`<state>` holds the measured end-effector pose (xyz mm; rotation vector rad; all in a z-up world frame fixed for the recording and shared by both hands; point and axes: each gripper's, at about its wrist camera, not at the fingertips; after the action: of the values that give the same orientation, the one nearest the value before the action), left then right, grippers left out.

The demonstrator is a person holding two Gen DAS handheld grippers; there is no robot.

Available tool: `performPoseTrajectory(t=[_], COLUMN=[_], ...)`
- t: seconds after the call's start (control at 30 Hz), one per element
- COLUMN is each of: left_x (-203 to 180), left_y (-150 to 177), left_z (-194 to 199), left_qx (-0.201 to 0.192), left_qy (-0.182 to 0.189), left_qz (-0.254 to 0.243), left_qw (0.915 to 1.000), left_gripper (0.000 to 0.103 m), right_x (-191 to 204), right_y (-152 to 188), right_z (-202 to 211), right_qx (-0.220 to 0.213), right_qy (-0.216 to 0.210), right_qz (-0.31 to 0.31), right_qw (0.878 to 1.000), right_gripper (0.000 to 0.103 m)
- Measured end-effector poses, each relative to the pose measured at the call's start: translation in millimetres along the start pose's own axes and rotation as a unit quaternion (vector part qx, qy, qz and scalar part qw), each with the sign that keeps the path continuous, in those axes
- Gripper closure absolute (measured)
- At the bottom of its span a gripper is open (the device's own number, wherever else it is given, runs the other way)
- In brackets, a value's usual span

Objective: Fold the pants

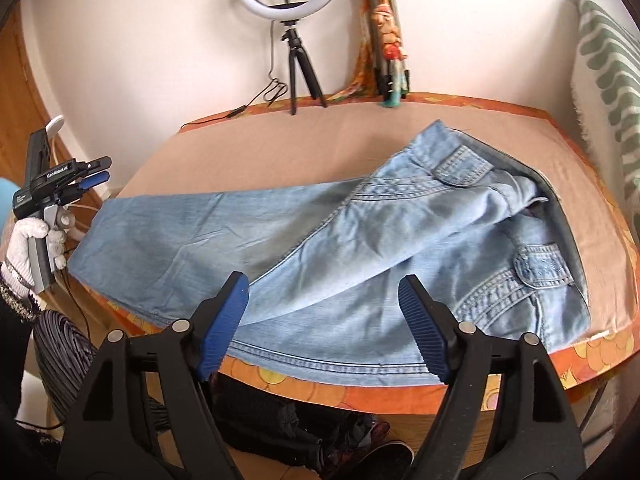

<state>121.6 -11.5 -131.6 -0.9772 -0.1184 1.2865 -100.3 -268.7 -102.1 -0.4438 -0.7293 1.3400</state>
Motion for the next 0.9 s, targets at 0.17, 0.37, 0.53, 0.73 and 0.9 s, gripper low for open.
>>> performPoseTrajectory(t=[0.17, 0.37, 0.53, 0.73, 0.9], left_x=[-62, -142, -194, -210, -215], left_y=[0, 20, 39, 48, 50], left_z=[-62, -137, -194, -240, -262], left_qx=[0.062, 0.156, 0.219, 0.257, 0.271], left_qy=[0.063, 0.143, 0.162, 0.156, 0.176], left_qz=[-0.023, -0.038, -0.061, -0.038, -0.013], left_qw=[0.9958, 0.9766, 0.9604, 0.9531, 0.9462], left_gripper=[0.049, 0.049, 0.049, 0.049, 0.050], right_x=[-37, -82, -117, -151, -171], right_y=[7, 22, 34, 47, 55], right_z=[18, 33, 51, 73, 83], right_qx=[-0.007, -0.015, -0.036, -0.053, -0.059], right_qy=[0.024, 0.039, 0.047, 0.064, 0.068], right_qz=[-0.047, -0.116, -0.174, -0.217, -0.239], right_qw=[0.999, 0.992, 0.983, 0.973, 0.967], right_gripper=[0.012, 0.011, 0.011, 0.016, 0.025])
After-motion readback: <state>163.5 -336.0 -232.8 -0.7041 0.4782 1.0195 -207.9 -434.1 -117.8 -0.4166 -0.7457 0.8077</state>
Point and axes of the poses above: each gripper's, at about its wrist camera, not at the fingertips, and z roughly against the way its jaws point, x to its left, y to its underside, and after that the axes turned 2 degrees about -y, right-handed
